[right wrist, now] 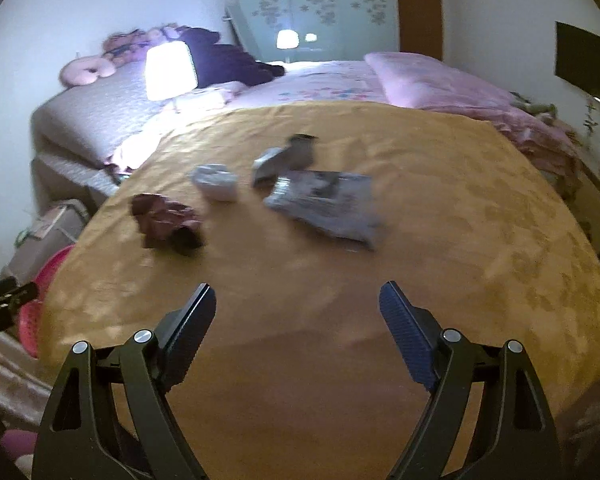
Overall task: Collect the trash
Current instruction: 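Move both open tools back over the remaining trash on the bedspread, then grasp the dark red cloth with the left tool and lift, then grasp the white cartoon snack bag with the right tool while left tool holds cloth, then carry the red cloth and snack bag over the pink basket with both tools, then open left tool dropping red cloth while right tool drops snack bag into basket, then move both open tools back over the tissue and silver wrapper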
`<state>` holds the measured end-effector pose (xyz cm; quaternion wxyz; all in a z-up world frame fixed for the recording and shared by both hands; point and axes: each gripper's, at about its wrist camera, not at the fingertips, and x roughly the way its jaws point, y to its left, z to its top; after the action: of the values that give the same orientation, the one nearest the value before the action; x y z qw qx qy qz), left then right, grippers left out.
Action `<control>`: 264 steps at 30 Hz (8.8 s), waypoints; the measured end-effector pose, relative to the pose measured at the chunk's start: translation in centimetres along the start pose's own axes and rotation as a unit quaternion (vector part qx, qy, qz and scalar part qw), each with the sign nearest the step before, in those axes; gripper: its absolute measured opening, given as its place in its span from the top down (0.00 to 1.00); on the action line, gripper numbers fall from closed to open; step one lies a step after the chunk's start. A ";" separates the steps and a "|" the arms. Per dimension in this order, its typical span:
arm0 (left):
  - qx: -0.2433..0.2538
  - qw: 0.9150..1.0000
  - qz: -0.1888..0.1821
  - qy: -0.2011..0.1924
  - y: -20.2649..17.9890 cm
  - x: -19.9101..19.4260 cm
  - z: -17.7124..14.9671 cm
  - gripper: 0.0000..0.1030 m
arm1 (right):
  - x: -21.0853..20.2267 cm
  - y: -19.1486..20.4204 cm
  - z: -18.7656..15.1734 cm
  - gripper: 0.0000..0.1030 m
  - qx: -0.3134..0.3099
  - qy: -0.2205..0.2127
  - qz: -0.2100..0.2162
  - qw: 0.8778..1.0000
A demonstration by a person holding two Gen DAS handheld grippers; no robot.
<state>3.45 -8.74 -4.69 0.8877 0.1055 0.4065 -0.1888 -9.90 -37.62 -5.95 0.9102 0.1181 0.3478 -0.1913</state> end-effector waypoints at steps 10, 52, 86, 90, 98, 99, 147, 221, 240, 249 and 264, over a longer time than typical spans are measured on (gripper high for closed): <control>0.037 0.999 -0.038 0.003 -5.0 0.1 2.0 0.23 | 0.0 -2.9 -1.1 0.21 0.025 0.000 -0.027 0.999; 0.097 0.982 -0.157 0.041 -14.7 3.6 5.6 0.73 | 0.3 -3.3 -1.8 0.15 0.028 0.002 -0.020 0.999; 0.101 0.983 -0.152 0.028 -11.3 2.3 3.3 0.73 | 7.4 -1.1 7.2 0.10 -0.121 0.047 0.067 0.989; 0.103 0.983 -0.151 0.028 -11.3 2.2 3.3 0.73 | 7.0 -0.5 7.0 0.24 -0.130 0.048 0.071 0.988; 0.103 0.983 -0.152 0.028 -11.3 2.2 3.3 0.73 | 5.0 0.6 5.5 0.32 -0.126 0.049 0.085 0.987; 0.102 0.983 -0.152 0.028 -11.3 2.2 3.3 0.73 | 4.6 0.7 5.3 0.32 -0.122 0.048 0.089 0.987; 0.110 0.984 -0.140 0.006 -11.7 0.4 3.3 0.73 | 0.3 2.6 1.0 0.54 -0.069 0.032 0.143 0.987; -0.084 0.996 0.030 0.027 8.2 0.9 0.2 0.73 | 1.8 23.3 3.2 0.53 -0.211 0.082 0.290 0.930; -0.114 0.992 0.034 0.041 9.8 1.9 -0.3 0.55 | 5.1 28.5 2.4 0.42 -0.250 0.129 0.296 0.913; -0.128 0.990 0.052 0.034 10.6 1.6 -0.2 0.35 | 4.9 27.9 2.4 0.31 -0.237 0.122 0.291 0.919; -0.116 0.992 0.051 0.003 9.4 0.5 0.1 0.26 | 2.5 24.2 2.0 0.27 -0.213 0.081 0.267 0.936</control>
<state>7.73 -0.39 -4.68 0.9010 0.0227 0.4228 -0.0948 3.39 -17.19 -4.22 0.9004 0.0250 0.4085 0.1474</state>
